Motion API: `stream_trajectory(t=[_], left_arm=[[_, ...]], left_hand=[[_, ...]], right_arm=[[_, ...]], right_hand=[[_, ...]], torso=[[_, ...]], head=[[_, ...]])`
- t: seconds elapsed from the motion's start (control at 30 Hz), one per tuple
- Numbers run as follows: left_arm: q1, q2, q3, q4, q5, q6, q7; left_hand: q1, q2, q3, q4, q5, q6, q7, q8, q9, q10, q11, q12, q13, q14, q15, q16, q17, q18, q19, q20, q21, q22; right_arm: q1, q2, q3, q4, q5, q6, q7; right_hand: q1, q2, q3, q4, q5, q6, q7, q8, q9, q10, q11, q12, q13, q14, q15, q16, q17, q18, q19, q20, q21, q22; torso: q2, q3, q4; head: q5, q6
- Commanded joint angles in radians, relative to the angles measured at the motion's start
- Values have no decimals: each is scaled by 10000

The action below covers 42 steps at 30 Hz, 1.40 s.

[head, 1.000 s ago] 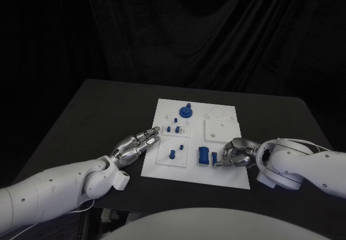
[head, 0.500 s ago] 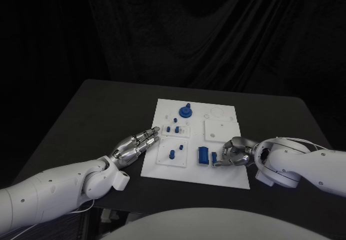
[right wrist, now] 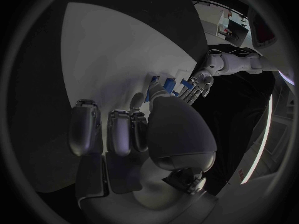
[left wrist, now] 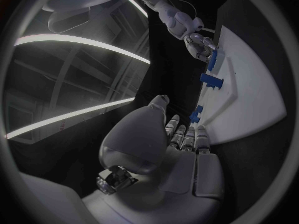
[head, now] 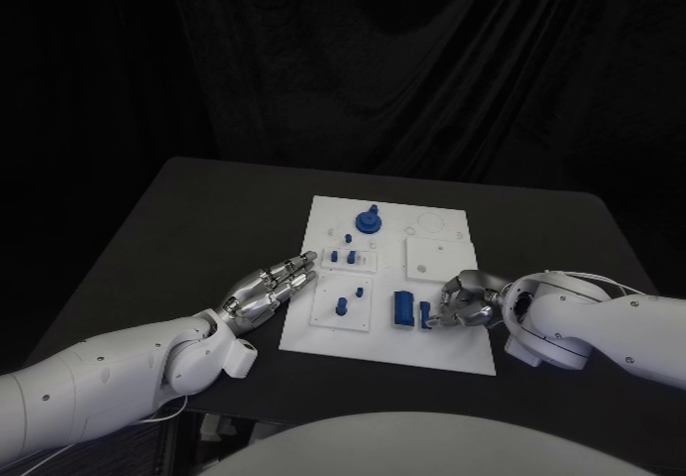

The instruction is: Assemble the parts on the task board

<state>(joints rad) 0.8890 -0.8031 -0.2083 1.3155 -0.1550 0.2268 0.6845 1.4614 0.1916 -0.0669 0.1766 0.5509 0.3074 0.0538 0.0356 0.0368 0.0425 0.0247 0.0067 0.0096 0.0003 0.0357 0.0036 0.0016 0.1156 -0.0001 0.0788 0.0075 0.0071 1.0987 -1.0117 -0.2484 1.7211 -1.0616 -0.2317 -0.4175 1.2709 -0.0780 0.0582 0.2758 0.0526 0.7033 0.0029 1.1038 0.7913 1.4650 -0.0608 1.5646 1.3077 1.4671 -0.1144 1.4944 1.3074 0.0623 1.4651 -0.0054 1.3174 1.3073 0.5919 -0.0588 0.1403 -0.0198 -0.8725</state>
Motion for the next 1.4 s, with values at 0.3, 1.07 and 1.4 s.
stream_trajectory(t=[0.3, 1.07, 1.4], left_arm=[[-64, 13, -29, 8, 13, -39, 243], [1235, -727, -26, 1271, -598, -1445, 1136], [1530, -619, -28, 1247, -730, -1806, 1307]], left_hand=[[-88, 38, 104, -67, 70, 50, 53, 58, 19, 16, 65, 43, 16, -3, 36, -36, -16, -19, 31, 43, -47, -9], [-27, -203, 205, -137, 767, -396, -326, -50, -53, 278, -61, 79, 48, -3, -118, -36, -16, 25, 139, -64, 32, 119], [-15, -182, 65, 678, 310, -2115, -2241, -208, -214, -84, -226, 7, -19, -3, -210, -36, -16, 22, 93, -164, -6, 48]], right_arm=[[-102, -10, -1, 24, -65, 253, -24], [1299, -780, 9, 173, 2343, -3817, 7005], [1327, -546, 6, -291, 3945, -3911, 9110]], right_hand=[[36, -336, -183, 110, -48, -40, -53, -22, 36, 1058, -59, 62, 2631, 770, -83, -12, 1364, -59, 202, -62, -3, 1881], [1094, 1064, 96, 193, 2582, 464, 22, -1574, -929, 530, 30, -225, 2037, 264, 47, -1229, -239, 167, -344, 76, -1218, 1518], [-124, 1212, -450, 103, 3342, -654, 1909, -5115, -4124, -8270, 2204, -8302, -6865, -6035, 2359, -10594, -8453, 797, -5563, 2004, -11787, -3957]], torso=[[4, 6, -3], [-325, 115, -132], [-778, 260, -302]], head=[[3, -2], [-43, -2], [-23, -2]])
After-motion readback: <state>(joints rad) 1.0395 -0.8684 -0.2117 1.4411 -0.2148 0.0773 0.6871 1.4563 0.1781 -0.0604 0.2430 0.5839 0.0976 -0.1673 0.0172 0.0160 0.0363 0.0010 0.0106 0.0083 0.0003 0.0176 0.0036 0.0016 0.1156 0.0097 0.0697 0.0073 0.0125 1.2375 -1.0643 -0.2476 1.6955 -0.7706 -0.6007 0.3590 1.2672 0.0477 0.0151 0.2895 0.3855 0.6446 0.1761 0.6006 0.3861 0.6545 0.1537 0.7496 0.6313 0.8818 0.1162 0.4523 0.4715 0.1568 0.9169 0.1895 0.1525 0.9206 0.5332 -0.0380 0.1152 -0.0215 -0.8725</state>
